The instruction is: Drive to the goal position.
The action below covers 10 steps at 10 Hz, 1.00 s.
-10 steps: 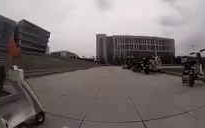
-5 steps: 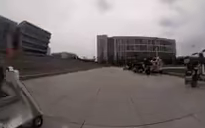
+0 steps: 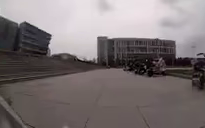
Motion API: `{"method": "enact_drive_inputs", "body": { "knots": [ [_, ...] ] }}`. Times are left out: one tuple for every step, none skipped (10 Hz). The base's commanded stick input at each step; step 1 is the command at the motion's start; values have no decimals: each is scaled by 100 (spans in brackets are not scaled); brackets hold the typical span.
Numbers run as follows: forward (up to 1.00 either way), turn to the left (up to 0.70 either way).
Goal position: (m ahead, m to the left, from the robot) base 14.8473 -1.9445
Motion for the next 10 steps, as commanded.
{"method": "enact_drive_inputs", "body": {
  "knots": [
    [0, 0],
    [0, 0],
    [0, 0],
    [0, -6],
    [0, -23],
    [0, 0],
    [0, 0],
    [0, 0],
    [0, 0],
    [0, 0]
  ]
}}
